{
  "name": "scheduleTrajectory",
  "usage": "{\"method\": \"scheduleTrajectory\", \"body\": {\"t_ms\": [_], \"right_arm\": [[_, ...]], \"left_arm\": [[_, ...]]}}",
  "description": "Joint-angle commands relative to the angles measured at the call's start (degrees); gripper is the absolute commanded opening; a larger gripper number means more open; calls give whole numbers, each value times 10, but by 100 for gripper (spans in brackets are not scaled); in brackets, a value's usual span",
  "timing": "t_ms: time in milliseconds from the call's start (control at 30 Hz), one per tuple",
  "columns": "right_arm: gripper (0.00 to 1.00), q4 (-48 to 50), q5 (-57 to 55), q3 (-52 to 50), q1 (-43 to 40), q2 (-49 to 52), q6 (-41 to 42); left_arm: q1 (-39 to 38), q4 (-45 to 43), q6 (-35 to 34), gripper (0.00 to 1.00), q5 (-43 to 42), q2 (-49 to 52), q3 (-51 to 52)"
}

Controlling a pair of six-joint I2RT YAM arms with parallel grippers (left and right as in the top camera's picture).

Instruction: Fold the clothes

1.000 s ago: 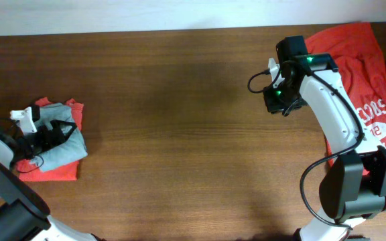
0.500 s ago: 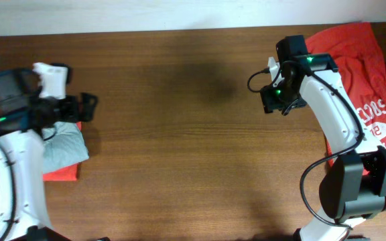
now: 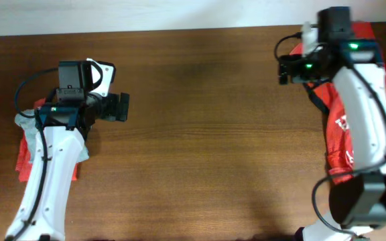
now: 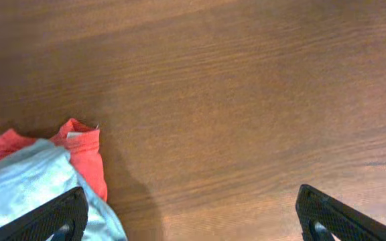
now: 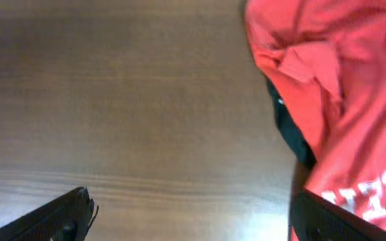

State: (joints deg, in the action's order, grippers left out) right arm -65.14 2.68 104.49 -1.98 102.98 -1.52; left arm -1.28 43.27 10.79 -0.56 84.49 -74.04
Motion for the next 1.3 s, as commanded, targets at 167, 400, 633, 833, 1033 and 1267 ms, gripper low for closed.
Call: {"method": "scheduleTrajectory", "body": {"t_ms": [167, 400, 633, 833, 1033, 1267], "right_arm": [[98, 14, 46, -87, -63, -171, 6], [98, 113, 44, -350, -63, -371, 16], [99, 120, 43, -487, -63, -524, 20], [99, 118, 42, -497, -63, -528, 20], [99, 119, 42, -497, -63, -479, 20], [99, 118, 42, -497, -63, -403, 20]], "left_arm": [[0, 15, 21, 99, -16, -163, 45], [24, 3, 19, 99, -75, -240, 103], [49, -38, -7, 99, -83, -265, 176], [49, -36, -7, 99, -80, -223, 185], [49, -36, -7, 99, -80, -184, 185], [49, -36, -7, 99, -80, -163, 185]]}}
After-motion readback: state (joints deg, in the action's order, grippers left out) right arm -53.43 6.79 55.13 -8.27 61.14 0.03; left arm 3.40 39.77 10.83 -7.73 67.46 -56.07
